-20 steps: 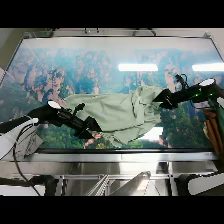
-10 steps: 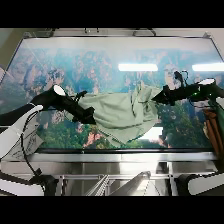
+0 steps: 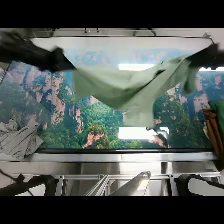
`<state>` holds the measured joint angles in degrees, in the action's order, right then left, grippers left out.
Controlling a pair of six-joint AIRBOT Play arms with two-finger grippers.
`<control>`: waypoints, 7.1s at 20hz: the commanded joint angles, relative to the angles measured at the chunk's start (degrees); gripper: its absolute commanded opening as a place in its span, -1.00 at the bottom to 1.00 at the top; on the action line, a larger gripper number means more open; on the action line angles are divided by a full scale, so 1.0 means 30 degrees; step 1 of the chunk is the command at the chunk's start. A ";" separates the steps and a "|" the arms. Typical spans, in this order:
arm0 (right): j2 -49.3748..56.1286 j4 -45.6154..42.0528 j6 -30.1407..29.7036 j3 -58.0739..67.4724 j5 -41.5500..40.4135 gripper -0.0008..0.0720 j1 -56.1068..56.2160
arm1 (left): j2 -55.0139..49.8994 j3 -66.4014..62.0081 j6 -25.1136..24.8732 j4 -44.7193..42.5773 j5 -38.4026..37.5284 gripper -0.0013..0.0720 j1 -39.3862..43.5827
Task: Fold the shirts.
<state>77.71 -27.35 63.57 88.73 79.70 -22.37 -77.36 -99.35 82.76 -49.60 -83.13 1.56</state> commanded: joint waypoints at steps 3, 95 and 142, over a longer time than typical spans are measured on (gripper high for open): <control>-0.6062 0.1836 -0.0554 0.3526 -0.0102 -0.92 -0.1610 | 0.5115 -0.5530 0.0954 0.0073 -0.1180 -0.90 -0.3687; -0.9406 0.9551 -0.3483 -0.0561 0.1479 -0.93 -0.6499 | 1.2167 0.0962 -0.2907 0.6229 0.1581 -0.91 -1.3172; 1.2910 0.1923 -0.8123 0.1413 -0.1821 -0.92 -0.1515 | -1.5380 -0.2914 -0.5370 0.2492 0.0583 -0.92 -0.4175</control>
<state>116.40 -13.41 35.07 92.86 67.55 -25.04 -123.98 -112.01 66.59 -42.44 -77.62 -10.70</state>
